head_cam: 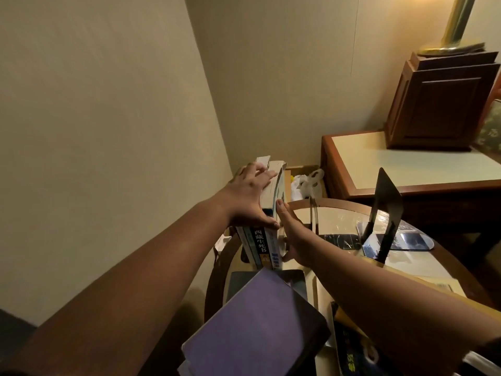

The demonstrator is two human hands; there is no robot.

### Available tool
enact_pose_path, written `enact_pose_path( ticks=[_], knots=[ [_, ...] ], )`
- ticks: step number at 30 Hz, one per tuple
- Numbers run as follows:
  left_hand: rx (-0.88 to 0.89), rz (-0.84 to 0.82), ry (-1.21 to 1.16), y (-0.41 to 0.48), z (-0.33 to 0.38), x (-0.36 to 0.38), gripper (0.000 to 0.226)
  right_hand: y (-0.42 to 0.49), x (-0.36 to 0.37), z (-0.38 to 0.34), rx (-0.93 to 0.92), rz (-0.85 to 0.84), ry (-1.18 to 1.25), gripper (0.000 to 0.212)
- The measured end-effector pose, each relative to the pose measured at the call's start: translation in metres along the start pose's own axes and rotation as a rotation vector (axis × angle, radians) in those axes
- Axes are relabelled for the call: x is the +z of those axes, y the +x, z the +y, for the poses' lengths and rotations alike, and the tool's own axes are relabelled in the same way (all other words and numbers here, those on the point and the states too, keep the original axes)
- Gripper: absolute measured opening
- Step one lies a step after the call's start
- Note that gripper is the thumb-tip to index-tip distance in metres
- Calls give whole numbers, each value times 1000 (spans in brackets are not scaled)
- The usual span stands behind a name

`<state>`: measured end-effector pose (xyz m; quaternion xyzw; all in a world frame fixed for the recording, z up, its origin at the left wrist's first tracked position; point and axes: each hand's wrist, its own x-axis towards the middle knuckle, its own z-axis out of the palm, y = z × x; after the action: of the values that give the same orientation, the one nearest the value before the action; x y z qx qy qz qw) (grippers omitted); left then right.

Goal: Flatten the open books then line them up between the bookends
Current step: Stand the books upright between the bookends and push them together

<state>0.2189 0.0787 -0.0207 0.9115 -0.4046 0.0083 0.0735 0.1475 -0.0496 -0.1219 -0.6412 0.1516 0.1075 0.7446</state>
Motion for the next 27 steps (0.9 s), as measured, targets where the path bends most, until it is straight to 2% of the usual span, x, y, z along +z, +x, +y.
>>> enact_pose_path(
  ticks=[5,9,19,23,27],
  knots=[
    [2,2,37,-1,-8,11,123,4,3,-6,1,-22,-42,71],
    [-4,36,54,-3,-10,10,115,11,5,-11,-4,-19,-40,74],
    [-16,102,5,-1,-7,16,105,2,-8,-6,-32,-36,-115,65],
    [-17,89,0,-5,-5,14,105,-10,-25,7,-1,-93,-108,74],
    [-40,84,-31,-6,-5,15,106,-37,-35,15,-15,-126,-220,75]
  ],
)
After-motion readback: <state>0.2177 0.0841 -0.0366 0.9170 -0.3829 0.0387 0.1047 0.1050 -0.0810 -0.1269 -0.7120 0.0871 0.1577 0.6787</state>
